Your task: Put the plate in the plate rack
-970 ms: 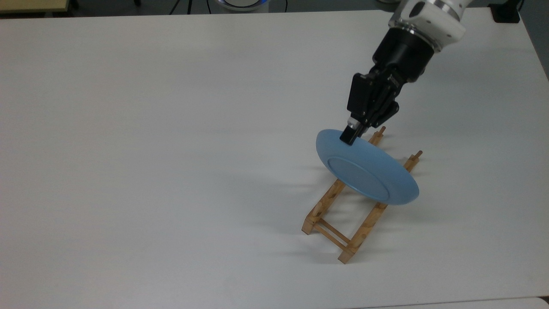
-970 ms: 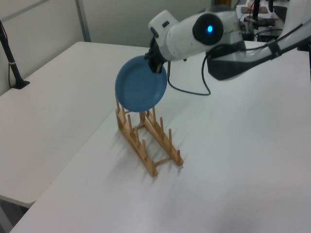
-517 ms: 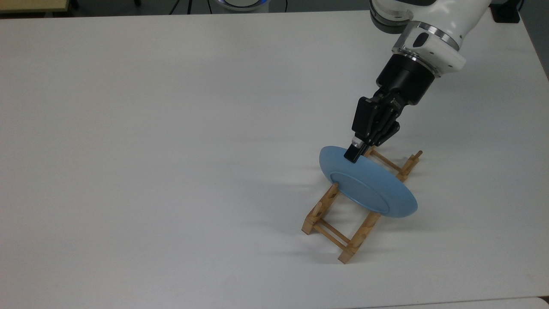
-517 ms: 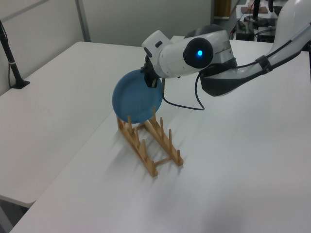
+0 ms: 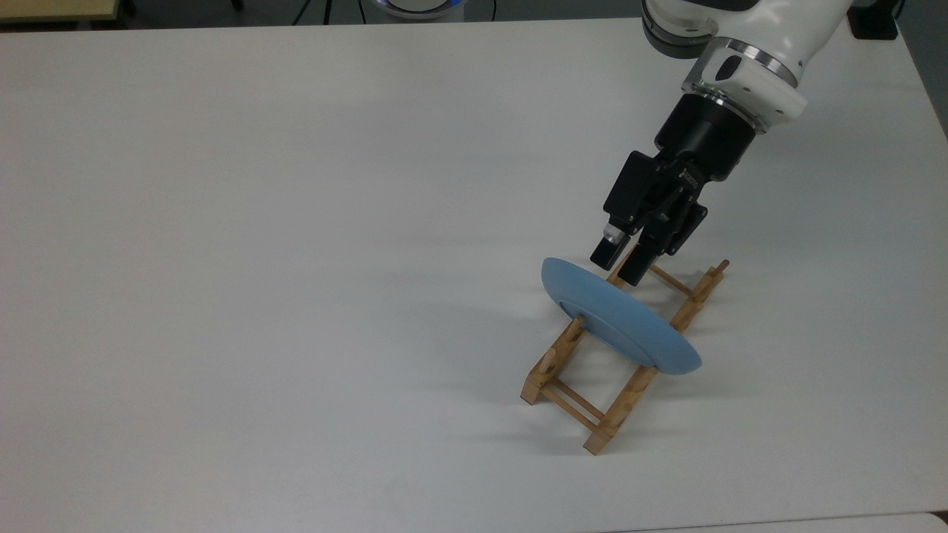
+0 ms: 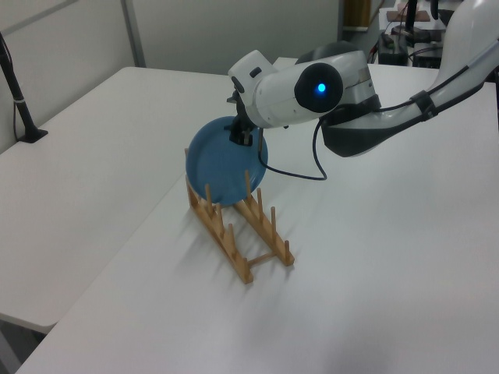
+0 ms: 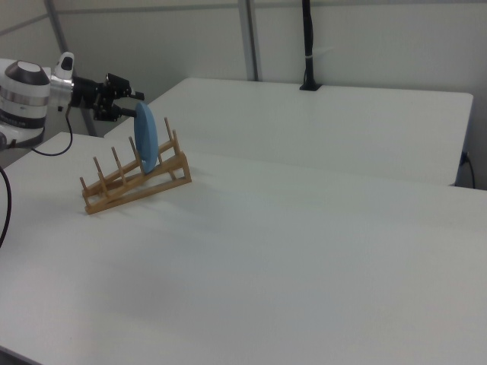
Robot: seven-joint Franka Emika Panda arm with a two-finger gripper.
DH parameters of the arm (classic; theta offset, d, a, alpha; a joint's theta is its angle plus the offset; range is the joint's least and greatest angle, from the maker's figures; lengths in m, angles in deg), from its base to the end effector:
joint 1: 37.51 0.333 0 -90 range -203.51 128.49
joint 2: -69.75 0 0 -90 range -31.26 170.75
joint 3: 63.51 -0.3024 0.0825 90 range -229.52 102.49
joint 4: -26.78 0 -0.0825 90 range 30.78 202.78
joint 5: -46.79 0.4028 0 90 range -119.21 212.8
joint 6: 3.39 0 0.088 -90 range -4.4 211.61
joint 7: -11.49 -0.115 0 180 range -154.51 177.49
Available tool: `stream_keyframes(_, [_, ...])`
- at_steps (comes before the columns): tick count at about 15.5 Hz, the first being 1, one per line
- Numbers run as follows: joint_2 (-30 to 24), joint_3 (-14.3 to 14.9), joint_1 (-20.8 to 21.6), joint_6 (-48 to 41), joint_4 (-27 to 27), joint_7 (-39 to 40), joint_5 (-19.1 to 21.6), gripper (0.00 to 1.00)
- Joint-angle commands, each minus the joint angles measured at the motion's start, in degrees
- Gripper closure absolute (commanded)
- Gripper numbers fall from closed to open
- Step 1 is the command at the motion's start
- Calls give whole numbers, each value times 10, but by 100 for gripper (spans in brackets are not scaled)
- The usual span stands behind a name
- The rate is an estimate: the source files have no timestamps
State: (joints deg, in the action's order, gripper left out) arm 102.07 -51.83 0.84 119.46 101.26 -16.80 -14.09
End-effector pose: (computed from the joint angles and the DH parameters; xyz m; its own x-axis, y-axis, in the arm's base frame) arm 0.6853 0.3376 0.4559 0.6739 0.6269 0.3908 0.0941 -0.5976 0.7963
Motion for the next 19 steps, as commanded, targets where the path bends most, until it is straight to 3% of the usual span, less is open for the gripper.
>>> stream_keyframes(1, [-8, -5, 5, -8, 1, -103, -5, 0])
stream_keyframes(3, [-26, -48, -22, 10, 3, -195, 21, 0])
stream_keyframes(4, [-34, -72, -41, 26, 4, -230, 59, 0])
stream_keyframes(7, [-70, -111, -87, 34, 16, -250, 238, 0])
stream_keyframes(10, [-107, -132, -129, 23, 43, -181, 426, 0])
stream_keyframes(12, [-133, -140, -174, -56, 57, -81, 554, 0])
stream_keyframes(14, [-165, -139, -216, -160, 58, 40, 645, 0])
stream_keyframes(16, [-201, -134, -266, -256, 66, 124, 676, 0])
stream_keyframes(19, [-253, -110, -302, -294, 133, 183, 671, 0])
